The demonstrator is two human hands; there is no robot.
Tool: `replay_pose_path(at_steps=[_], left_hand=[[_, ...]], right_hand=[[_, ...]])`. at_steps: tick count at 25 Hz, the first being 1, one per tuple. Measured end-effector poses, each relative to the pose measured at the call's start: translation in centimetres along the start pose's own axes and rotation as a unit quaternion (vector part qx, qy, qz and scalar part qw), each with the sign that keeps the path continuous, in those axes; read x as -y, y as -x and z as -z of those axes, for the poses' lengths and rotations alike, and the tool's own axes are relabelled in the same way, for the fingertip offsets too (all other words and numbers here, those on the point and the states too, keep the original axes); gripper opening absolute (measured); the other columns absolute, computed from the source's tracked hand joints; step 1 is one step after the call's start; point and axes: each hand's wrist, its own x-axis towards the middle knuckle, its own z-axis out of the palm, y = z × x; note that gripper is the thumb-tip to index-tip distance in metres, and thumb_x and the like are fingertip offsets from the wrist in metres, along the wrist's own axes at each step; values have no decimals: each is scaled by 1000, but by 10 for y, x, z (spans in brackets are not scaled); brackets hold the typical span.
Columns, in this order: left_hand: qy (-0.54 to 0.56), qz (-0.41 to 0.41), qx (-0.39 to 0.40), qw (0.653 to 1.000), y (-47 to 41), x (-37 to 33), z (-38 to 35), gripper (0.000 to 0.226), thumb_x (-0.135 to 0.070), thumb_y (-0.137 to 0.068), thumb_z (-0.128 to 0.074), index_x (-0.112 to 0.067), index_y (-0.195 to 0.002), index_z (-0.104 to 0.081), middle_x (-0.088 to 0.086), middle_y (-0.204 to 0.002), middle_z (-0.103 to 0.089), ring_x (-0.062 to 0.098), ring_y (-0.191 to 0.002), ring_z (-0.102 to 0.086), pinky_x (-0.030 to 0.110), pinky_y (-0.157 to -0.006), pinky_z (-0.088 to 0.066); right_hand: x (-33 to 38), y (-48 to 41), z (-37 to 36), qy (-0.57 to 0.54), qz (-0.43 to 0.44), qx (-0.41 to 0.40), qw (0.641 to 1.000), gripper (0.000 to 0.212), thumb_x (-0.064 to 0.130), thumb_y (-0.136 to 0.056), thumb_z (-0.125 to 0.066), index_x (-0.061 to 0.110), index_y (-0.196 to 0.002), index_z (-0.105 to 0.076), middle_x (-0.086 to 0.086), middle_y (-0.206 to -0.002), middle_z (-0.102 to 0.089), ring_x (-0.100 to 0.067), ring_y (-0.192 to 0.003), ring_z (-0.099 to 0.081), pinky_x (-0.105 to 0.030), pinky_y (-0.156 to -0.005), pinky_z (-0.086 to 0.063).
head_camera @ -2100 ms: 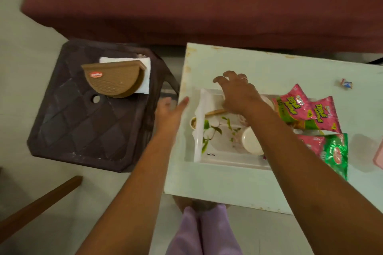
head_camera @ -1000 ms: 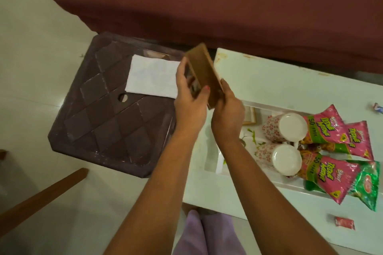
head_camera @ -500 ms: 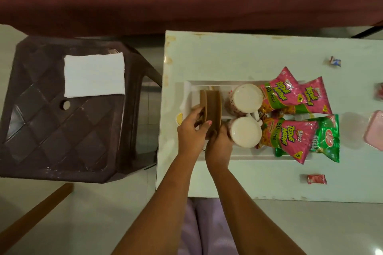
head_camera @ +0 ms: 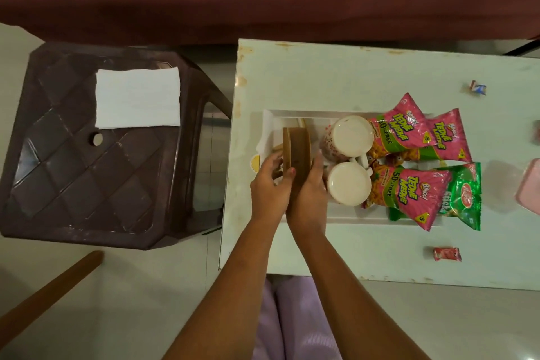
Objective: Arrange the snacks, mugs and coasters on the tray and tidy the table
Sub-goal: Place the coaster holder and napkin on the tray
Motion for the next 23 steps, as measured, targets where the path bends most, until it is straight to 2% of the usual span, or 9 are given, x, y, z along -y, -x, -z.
replay_pose_path(at_steps=[2,4,5,6,8,11,16,19,23], left_hand=[[71,7,-25,997,0,-7,7,29,-21,-95,-51,-32,-122,-52,-7,-121,-59,17,-117,-57,36,-99,-50],[141,13,-81,987,0,-18,23,24,-17,-96,-49,-30,-116,-52,-4,-118,-59,18,-110,-60,36,-92,-54],[170,13,-114,979,-2,-24,34,24,-14,-96,-49,-28,-114,-53,-2,-117,-60,19,-106,-61,34,-86,-55],[195,7,-147,970,-4,-31,49,24,-10,-95,-49,-27,-111,-54,-1,-115,-60,18,-103,-61,31,-81,-54],[217,-17,-205,954,-12,-43,83,24,-7,-93,-50,-27,-106,-54,-3,-108,-61,16,-100,-60,28,-76,-51],[221,-25,-277,935,-26,-50,134,24,-6,-92,-49,-27,-105,-53,-9,-103,-60,7,-93,-58,27,-77,-50],[236,13,-310,921,-44,-42,185,26,-5,-92,-48,-23,-109,-52,-4,-112,-55,11,-100,-55,28,-77,-50],[149,22,-342,927,-64,-34,209,31,-6,-91,-52,-23,-117,-54,2,-128,-53,17,-120,-51,32,-94,-48],[-96,30,-336,937,-89,-27,231,43,-15,-91,-53,-20,-133,-46,6,-144,-43,27,-135,-34,48,-108,-38]], right_hand=[[16,1,0,52,74,-59,994,68,12,-94,-50,18,-150,-13,-9,-156,-25,-28,-144,-24,-35,-113,-25],[34,-1,-2,124,159,-154,967,61,6,-89,-52,10,-145,-29,-12,-151,-36,-31,-143,-27,-35,-112,-22],[46,-2,-2,127,188,-175,958,58,3,-87,-51,9,-142,-35,-12,-147,-41,-31,-141,-30,-36,-112,-24],[60,-5,-4,106,201,-164,960,55,2,-87,-50,11,-140,-38,-10,-145,-44,-30,-140,-32,-37,-112,-28],[91,-7,-15,51,191,-93,976,50,5,-89,-49,17,-138,-41,-4,-142,-47,-22,-135,-39,-33,-109,-36],[129,-14,-51,50,211,4,976,42,11,-92,-50,20,-132,-47,-1,-136,-52,-18,-127,-45,-34,-106,-43],[151,-40,-117,81,196,77,974,40,23,-90,-57,13,-128,-48,-10,-128,-55,-26,-119,-52,-38,-98,-48],[157,-48,-134,75,151,81,982,48,29,-89,-60,9,-130,-44,-12,-130,-52,-28,-119,-52,-37,-97,-46],[164,-57,-140,48,121,51,990,46,28,-87,-65,7,-123,-45,-12,-123,-53,-27,-111,-55,-35,-91,-49]])
